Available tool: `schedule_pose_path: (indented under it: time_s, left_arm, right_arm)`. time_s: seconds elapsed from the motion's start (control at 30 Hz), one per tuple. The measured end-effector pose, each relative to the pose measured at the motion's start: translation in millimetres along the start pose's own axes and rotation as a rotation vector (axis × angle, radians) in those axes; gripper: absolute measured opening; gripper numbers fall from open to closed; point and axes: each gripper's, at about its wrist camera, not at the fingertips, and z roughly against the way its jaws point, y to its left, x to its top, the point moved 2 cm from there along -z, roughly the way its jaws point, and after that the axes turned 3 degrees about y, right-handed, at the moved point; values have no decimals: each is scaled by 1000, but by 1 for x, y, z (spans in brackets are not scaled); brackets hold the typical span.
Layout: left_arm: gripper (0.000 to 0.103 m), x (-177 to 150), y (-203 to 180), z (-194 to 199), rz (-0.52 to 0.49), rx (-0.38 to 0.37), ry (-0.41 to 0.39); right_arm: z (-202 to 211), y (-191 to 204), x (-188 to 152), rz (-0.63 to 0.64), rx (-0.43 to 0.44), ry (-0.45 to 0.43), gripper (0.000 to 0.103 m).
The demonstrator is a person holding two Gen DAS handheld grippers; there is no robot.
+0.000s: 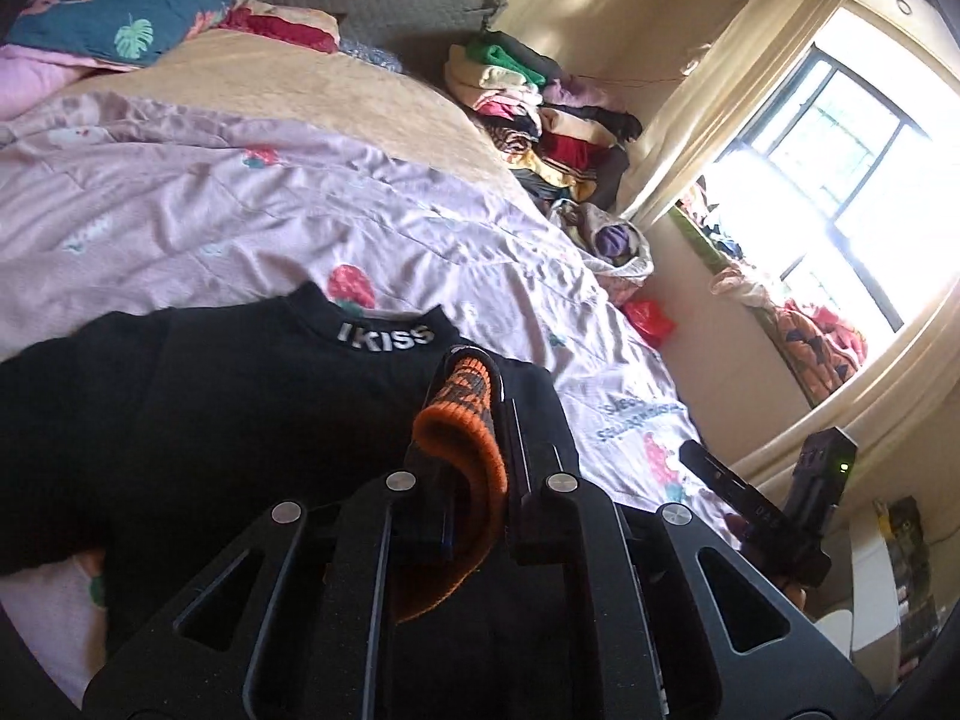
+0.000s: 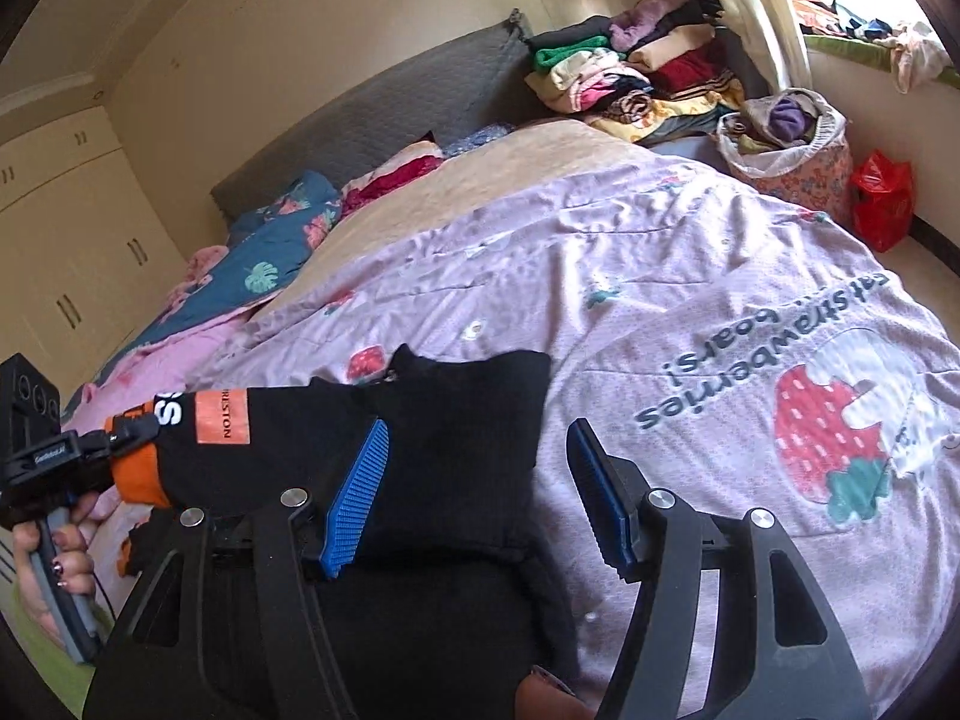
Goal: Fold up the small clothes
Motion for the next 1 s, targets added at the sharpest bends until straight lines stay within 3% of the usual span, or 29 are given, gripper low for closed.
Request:
schedule_pose_path:
  time_s: [0.43, 1.0]
  left_arm:
    - [4, -10, 49, -16, 108, 64, 53]
    - [6, -16, 74, -2, 60, 219, 25]
  right_arm:
    - [-40, 50, -25, 114, -6, 71, 61]
    - [-81, 56, -47, 155, -78, 155, 61]
